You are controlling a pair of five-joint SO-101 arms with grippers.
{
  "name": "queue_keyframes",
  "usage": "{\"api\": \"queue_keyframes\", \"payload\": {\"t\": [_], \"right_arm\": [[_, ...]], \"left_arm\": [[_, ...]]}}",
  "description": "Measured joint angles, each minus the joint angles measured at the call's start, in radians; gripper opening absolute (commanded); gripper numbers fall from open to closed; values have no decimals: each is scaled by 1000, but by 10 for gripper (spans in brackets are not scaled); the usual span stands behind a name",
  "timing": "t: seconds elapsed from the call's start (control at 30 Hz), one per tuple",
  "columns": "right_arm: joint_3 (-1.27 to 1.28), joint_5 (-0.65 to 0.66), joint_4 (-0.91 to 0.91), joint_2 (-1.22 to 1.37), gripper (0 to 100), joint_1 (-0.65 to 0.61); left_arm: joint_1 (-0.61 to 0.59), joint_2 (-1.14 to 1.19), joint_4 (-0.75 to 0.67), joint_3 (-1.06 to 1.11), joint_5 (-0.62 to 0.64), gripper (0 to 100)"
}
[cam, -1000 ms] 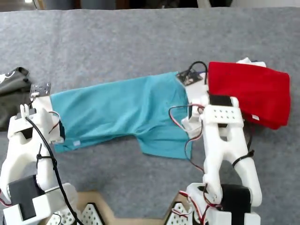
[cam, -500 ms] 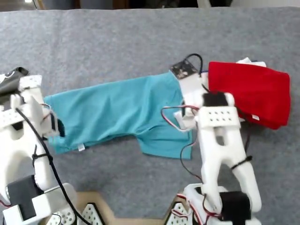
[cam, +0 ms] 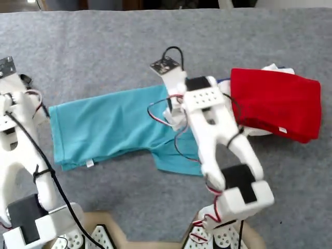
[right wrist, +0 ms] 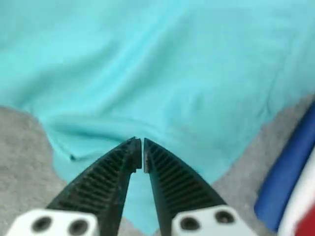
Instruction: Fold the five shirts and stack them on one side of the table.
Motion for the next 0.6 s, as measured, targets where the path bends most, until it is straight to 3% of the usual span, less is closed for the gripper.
{"api": "queue_keyframes", "payload": {"t": [0.17,0.3,0.6], "right_arm": [[-71,-15,-23,129,14,-15],[-55,-28,-25,140,14,-17],[232,-28,-146,5,14,-115]], "left_arm": [[130,130,-288,94,58,29],[155,292,-535,130,63,29],[147,393,-594,124,109,29]]}}
